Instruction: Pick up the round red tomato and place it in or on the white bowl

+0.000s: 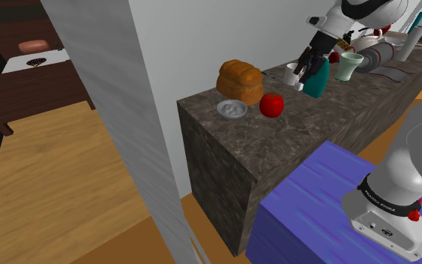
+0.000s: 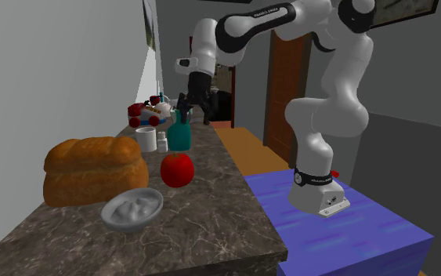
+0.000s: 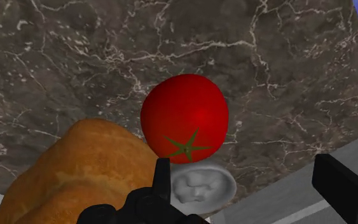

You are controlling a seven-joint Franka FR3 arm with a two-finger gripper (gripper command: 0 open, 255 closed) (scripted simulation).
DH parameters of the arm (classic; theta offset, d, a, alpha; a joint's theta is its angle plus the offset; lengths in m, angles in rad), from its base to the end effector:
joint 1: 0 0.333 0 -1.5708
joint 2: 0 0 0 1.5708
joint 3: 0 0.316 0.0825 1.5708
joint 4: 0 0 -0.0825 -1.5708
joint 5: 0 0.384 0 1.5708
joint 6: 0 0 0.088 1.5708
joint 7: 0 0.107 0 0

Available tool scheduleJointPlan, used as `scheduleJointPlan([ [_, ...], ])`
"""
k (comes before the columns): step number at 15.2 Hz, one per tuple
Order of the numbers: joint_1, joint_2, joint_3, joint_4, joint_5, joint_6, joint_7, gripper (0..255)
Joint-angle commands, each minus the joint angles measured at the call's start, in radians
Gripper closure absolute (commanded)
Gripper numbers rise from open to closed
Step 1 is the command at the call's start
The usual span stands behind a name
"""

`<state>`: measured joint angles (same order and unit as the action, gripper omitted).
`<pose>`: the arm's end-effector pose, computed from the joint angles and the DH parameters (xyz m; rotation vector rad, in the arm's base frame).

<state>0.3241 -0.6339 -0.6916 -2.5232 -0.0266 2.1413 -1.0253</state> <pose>0.3730 -0.1542 0.4561 -2.6936 -1.0568 -0.4770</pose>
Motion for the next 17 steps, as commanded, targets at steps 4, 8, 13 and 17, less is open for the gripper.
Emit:
scheduleJointPlan([
  [4, 0.298, 0.198, -0.328, 0.119, 0.168, 0.052, -0.425, 0],
  [8, 0.339, 0.229, -0.357, 0.092, 0.199, 0.106, -0.447, 0],
  [13, 0.382, 0.262, -0.388, 0.072, 0.235, 0.154, -0.473, 0],
  [17, 0.382, 0.262, -0.388, 0.072, 0.235, 0.154, -0.473, 0],
])
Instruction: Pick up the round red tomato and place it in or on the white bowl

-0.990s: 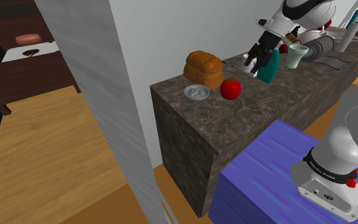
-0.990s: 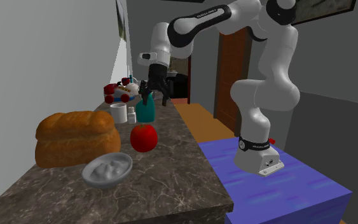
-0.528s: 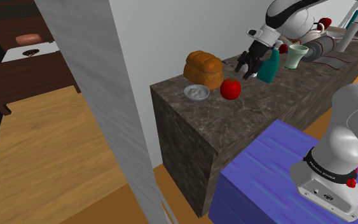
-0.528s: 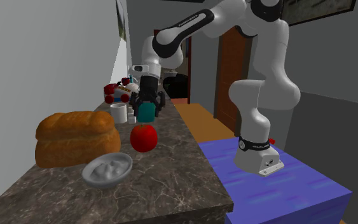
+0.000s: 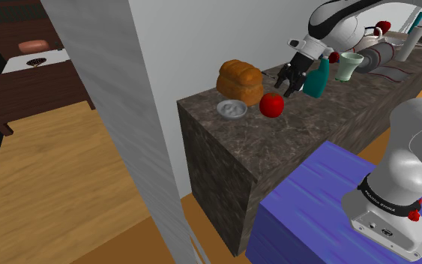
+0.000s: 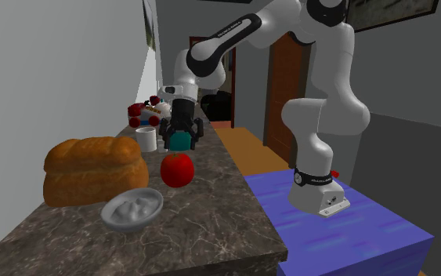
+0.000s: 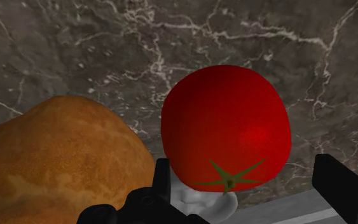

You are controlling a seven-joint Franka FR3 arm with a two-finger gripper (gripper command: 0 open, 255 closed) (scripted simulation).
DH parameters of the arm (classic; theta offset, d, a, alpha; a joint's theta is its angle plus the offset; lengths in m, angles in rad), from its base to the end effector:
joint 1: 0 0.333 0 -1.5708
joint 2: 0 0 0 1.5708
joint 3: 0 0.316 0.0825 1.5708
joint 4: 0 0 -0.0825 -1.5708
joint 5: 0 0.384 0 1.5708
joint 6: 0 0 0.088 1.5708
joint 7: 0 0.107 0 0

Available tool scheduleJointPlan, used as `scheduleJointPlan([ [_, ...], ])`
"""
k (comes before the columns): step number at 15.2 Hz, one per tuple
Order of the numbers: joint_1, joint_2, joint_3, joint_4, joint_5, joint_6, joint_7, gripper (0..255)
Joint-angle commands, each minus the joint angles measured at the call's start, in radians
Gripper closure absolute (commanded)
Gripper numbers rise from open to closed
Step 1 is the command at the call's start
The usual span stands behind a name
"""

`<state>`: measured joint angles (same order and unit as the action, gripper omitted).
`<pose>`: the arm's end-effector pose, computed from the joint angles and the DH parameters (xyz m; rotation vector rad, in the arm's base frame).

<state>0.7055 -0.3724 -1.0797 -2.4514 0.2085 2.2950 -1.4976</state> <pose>0.4323 -0.1632 0.3701 -2.4492 -1.3556 -0.5525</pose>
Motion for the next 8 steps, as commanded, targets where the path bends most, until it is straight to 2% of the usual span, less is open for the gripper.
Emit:
scheduleJointPlan([
  [1, 0.000, 0.000, 0.000, 0.000, 0.000, 0.000, 0.000, 0],
  [2, 0.000, 0.000, 0.000, 0.000, 0.000, 0.000, 0.000, 0],
  [3, 0.000, 0.000, 0.000, 0.000, 0.000, 0.000, 0.000, 255],
  [8, 0.001, 0.000, 0.000, 0.000, 0.000, 0.000, 0.000, 255],
])
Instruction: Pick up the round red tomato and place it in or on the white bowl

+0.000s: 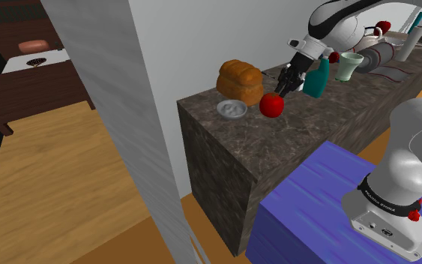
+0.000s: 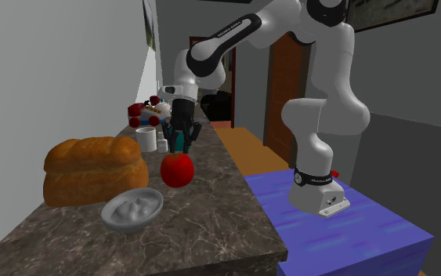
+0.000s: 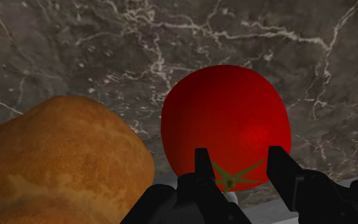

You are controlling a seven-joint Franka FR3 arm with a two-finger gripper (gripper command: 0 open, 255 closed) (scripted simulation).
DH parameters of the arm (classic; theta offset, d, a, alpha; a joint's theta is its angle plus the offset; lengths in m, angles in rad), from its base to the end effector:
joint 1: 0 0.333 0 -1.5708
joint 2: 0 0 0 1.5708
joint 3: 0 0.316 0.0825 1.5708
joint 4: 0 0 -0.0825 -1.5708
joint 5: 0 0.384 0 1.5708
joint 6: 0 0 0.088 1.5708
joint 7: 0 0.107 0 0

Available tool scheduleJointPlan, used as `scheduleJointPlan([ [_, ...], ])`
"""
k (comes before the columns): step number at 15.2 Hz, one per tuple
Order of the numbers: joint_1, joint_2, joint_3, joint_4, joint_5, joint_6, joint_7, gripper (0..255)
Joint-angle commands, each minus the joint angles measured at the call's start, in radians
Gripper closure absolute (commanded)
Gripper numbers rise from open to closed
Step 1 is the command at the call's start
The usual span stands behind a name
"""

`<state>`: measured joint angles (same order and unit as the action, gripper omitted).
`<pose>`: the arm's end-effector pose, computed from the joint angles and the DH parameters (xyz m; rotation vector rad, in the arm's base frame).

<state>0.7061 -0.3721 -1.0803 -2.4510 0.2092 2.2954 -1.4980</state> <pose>0.4325 -0.1633 0.3702 -2.4494 -1.3553 -0.5533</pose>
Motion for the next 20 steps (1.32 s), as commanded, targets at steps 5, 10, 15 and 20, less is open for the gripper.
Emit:
scheduleJointPlan([
  [5, -0.011, -0.009, 0.013, 0.005, -0.010, -0.012, 0.012, 255],
  [10, -0.056, -0.049, 0.070, 0.036, -0.049, -0.072, 0.066, 255],
  [15, -0.086, -0.082, 0.116, 0.073, -0.075, -0.133, 0.110, 255],
  [20, -0.107, -0.108, 0.153, 0.115, -0.093, -0.194, 0.149, 255],
])
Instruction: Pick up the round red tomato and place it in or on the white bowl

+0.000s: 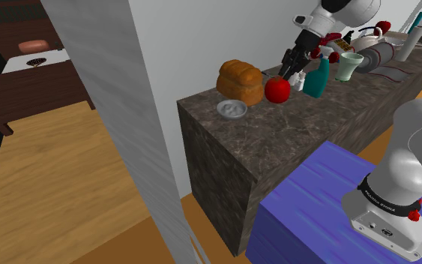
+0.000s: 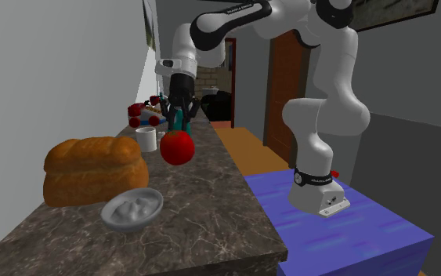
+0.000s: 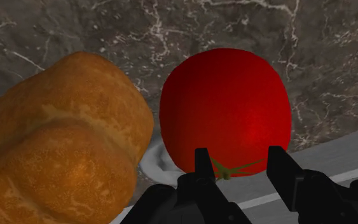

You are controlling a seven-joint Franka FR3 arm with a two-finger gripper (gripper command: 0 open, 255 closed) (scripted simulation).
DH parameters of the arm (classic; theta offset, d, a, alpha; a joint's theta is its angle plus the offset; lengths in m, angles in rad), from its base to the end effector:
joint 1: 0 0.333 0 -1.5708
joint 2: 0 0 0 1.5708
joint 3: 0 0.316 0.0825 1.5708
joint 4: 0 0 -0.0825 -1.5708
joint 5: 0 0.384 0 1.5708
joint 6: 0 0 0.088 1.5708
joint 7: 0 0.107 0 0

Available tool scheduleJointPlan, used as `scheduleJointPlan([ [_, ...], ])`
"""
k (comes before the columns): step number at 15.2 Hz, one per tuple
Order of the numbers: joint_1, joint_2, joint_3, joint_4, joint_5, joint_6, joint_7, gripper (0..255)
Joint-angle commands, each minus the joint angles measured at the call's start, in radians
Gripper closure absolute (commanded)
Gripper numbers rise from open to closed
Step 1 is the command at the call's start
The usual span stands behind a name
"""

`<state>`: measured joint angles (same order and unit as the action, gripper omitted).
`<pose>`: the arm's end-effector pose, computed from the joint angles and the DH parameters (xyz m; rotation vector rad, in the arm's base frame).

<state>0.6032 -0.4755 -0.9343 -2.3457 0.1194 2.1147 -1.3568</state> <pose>0.4324 -0.1630 0.4487 -2.4491 -1.3555 -0.5529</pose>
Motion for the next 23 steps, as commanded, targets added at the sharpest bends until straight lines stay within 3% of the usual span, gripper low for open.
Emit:
scheduleJointPlan([
  [1, -0.007, -0.009, 0.014, 0.019, -0.006, -0.026, 0.015, 255],
  [8, -0.020, -0.031, 0.049, 0.078, -0.018, -0.100, 0.054, 255],
  [18, 0.164, 0.192, 0.068, 0.296, 0.148, -0.104, 0.153, 255],
  [22, 0.230, 0.332, 0.051, 0.436, 0.250, -0.139, 0.171, 255],
  [23, 0.228, 0.334, 0.052, 0.424, 0.254, -0.128, 0.164, 255],
])
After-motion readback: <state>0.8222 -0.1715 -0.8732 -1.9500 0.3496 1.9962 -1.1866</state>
